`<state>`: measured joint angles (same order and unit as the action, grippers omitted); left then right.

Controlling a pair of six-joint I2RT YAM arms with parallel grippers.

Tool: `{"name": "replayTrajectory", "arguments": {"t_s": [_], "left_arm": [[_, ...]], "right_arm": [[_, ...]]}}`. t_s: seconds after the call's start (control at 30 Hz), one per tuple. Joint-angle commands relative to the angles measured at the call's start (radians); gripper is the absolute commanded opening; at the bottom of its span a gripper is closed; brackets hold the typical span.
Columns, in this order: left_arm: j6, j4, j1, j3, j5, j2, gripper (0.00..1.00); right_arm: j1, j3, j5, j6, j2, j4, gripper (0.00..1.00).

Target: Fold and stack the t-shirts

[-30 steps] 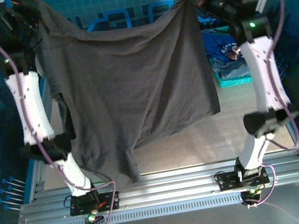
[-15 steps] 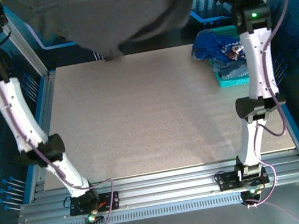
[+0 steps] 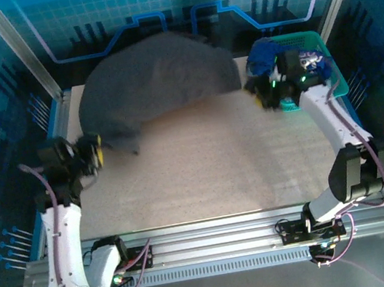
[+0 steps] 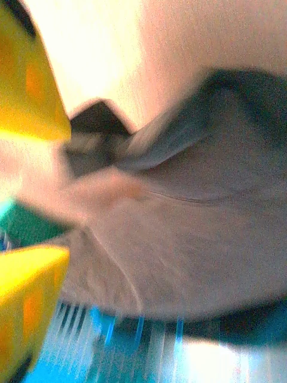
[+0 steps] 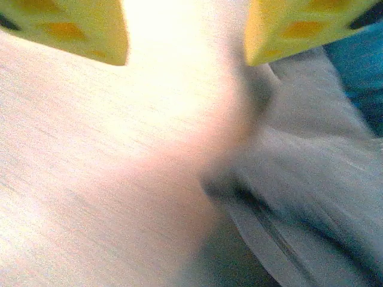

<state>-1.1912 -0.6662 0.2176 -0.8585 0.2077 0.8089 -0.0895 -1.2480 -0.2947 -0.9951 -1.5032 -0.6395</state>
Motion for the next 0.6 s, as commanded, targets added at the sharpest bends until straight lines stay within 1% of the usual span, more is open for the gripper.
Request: {"name": "replayTrajectory", "arguments": {"t_s": [0.0,0.07,0.13,0.2,0.27,0.3,0.37,0.43,0.57], "left_arm": [[0.021,-0.2,-0.01,0.045,-0.046,-0.152,0.65],[0.014,-0.261,-0.015,0.066,-0.035,-0.136,0.66],[0.034,-0.285,-0.021,0.072,-0.038,-0.089,0.64],[0.057,-0.206,-0.022,0.078,-0.013,-0.02,0.6],[0.078,-0.149,-0.023,0.059,-0.013,0.073,0.56],[0.103,-0.139,-0.023,0.03,-0.03,0.139,0.53],[0.133,-0.1,-0.028,-0.017,-0.061,0.243,0.48],[0.141,-0.073,-0.032,-0.059,-0.095,0.338,0.44],[0.199,-0.029,-0.019,-0.163,-0.142,0.546,0.43]], "right_arm": [[-0.023,0.159,0.149,0.046,0.153,-0.103,0.64],[-0.033,0.192,0.176,0.086,0.177,-0.117,0.64],[-0.054,0.18,0.196,0.118,0.174,-0.147,0.63],[-0.092,0.155,0.216,0.14,0.158,-0.151,0.59],[-0.146,0.12,0.228,0.163,0.119,-0.124,0.57],[-0.181,0.093,0.223,0.174,0.08,-0.102,0.55],[-0.252,0.024,0.218,0.2,-0.015,-0.075,0.47],[-0.31,-0.034,0.17,0.201,-0.122,-0.024,0.41],[-0.425,-0.136,0.102,0.165,-0.321,0.09,0.31]]}}
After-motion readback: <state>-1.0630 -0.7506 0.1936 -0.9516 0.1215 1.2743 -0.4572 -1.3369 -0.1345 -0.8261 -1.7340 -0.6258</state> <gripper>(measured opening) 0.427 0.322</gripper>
